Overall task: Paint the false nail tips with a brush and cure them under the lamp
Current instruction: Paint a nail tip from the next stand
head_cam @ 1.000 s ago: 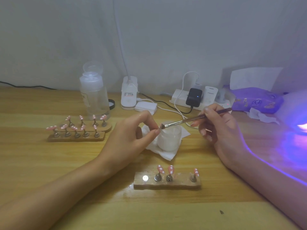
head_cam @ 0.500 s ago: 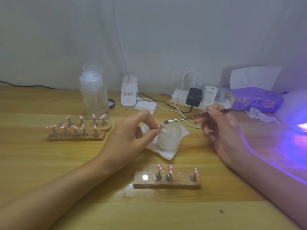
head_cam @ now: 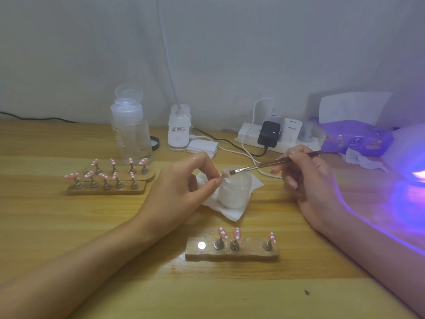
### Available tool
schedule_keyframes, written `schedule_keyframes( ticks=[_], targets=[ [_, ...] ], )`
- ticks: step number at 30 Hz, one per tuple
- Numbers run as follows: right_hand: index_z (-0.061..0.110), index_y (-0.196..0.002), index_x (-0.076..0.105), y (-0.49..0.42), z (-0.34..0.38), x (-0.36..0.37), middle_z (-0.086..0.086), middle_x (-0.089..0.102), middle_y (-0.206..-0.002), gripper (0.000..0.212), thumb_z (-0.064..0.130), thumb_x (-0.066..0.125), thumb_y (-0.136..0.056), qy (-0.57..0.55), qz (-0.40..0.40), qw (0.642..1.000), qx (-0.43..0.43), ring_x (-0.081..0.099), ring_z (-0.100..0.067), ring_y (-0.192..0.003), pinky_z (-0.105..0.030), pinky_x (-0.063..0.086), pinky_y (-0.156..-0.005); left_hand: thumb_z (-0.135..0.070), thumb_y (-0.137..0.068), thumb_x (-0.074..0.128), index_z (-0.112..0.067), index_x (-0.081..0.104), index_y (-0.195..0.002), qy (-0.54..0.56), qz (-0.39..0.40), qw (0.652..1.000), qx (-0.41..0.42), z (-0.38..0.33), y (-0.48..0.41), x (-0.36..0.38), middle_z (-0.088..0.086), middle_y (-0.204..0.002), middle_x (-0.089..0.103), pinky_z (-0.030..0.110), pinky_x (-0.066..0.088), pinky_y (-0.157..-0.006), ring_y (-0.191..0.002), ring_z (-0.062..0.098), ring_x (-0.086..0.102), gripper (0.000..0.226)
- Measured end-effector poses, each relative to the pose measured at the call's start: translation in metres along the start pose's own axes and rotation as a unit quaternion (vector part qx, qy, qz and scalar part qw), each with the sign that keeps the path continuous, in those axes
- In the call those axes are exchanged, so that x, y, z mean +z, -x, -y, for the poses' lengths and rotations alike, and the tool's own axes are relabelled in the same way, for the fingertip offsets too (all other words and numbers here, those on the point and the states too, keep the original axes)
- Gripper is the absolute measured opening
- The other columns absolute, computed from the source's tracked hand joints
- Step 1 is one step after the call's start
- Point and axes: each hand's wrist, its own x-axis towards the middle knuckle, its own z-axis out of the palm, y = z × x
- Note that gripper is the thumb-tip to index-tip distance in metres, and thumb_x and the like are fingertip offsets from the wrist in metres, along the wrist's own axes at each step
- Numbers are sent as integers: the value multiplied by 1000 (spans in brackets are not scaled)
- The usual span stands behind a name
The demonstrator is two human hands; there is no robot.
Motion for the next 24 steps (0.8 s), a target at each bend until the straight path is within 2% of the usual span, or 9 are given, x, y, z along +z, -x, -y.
schedule_keyframes(
  ticks=[4,8,11,13,16,20,24],
  targets=[
    [29,-69,59,1,1,2,-6,71,-71,34,22,49,-100,14,33,999,-8,43,-8,-43,-16,24,-40,-18,-91,69,-22,60,-80,0,-2,1000,-2,0,0,0,-10,-81,65,17,34,-50,-46,7,43,14],
    [19,-75,54,0,0,-1,-7,70,-67,28,17,47,-101,15,-2,1000,4,41,-8,-42,-28,17,-49,-18,-91,69,-21,61,-80,3,0,1000,-1,0,0,0,-8,-83,68,17,34,-49,-45,8,43,14],
    [23,-72,55,3,2,1,-8,71,-70,30,20,48,-101,6,24,1000,-5,46,-9,-44,-16,26,-39,-19,-91,69,-22,61,-80,0,-2,1000,-4,-1,0,0,-12,-78,65,17,34,-49,-46,8,44,14],
    [21,-73,55,3,2,2,-8,70,-69,29,18,48,-101,19,23,1000,0,46,-9,-43,-14,28,-37,-19,-90,69,-22,61,-80,2,-4,1000,-6,-1,0,0,-15,-77,63,15,33,-49,-46,7,44,14],
    [18,-75,52,2,2,0,-6,70,-66,26,17,48,-101,9,2,1000,4,44,-7,-41,-13,26,-36,-19,-90,69,-23,61,-80,0,0,1000,-5,-2,0,0,-14,-83,67,14,34,-49,-46,6,44,14],
    [26,-71,61,2,1,3,-8,72,-71,23,28,56,-93,9,33,999,-2,43,-8,-42,-14,28,-38,-19,-90,69,-22,61,-80,0,-1,1000,-5,-1,0,0,-16,-81,65,15,34,-49,-46,7,45,13],
    [24,-71,59,-1,-2,-1,-8,72,-70,27,22,54,-98,-4,4,1000,-7,33,-8,-42,-17,26,-44,-21,-91,69,-24,61,-81,-5,3,1000,-5,0,-1,0,-8,-91,72,16,35,-49,-46,7,45,13]
  ],
)
